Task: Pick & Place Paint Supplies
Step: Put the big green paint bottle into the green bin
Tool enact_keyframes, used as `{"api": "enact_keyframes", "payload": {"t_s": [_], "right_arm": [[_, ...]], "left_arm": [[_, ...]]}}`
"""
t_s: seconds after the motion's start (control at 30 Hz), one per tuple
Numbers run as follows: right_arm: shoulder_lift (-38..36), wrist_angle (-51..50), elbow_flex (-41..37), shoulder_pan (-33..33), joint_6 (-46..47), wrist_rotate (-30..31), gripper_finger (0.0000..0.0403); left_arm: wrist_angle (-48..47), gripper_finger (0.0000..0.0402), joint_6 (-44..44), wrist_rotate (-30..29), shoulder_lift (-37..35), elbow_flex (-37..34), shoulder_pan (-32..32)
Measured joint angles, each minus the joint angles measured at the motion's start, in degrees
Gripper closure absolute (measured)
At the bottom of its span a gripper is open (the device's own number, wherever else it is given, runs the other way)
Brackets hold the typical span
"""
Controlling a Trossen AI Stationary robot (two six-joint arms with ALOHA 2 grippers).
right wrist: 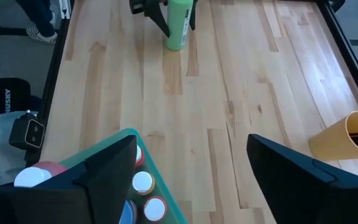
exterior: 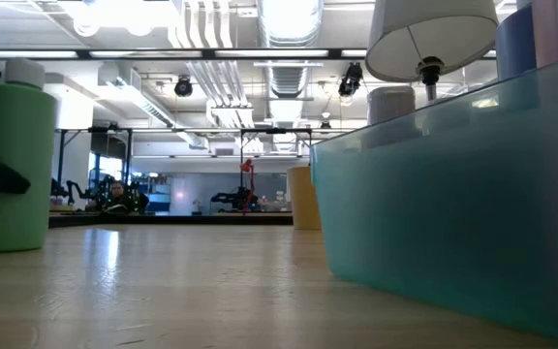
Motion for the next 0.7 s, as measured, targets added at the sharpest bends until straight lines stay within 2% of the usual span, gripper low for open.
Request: {"api": "enact_keyframes", "payload": {"t_s": [0.23,0.4,0.5,0.7], "right_arm": [[0.0,0.0,-0.02,0.0,-0.02,0.0,0.0106],[0.09,0.15,0.0,0.0,0.0,-0.02,0.0124],[0.09,0.38,0.0,-0.02,0.33,-0.02,0.0134],[0.09,0.41,-0.01,-0.15,0.63,-0.07,0.0153]], "left_arm": [[0.75,0.0172,-0.01,0.07,0.0,0.04,0.35],[0.69,0.0186,1.19,1.53,-0.44,1.5,1.26],[0.67,0.0185,3.43,5.32,-1.44,3.32,3.25],[0.43,0.0184,13.83,18.51,-3.44,9.08,10.59]]}}
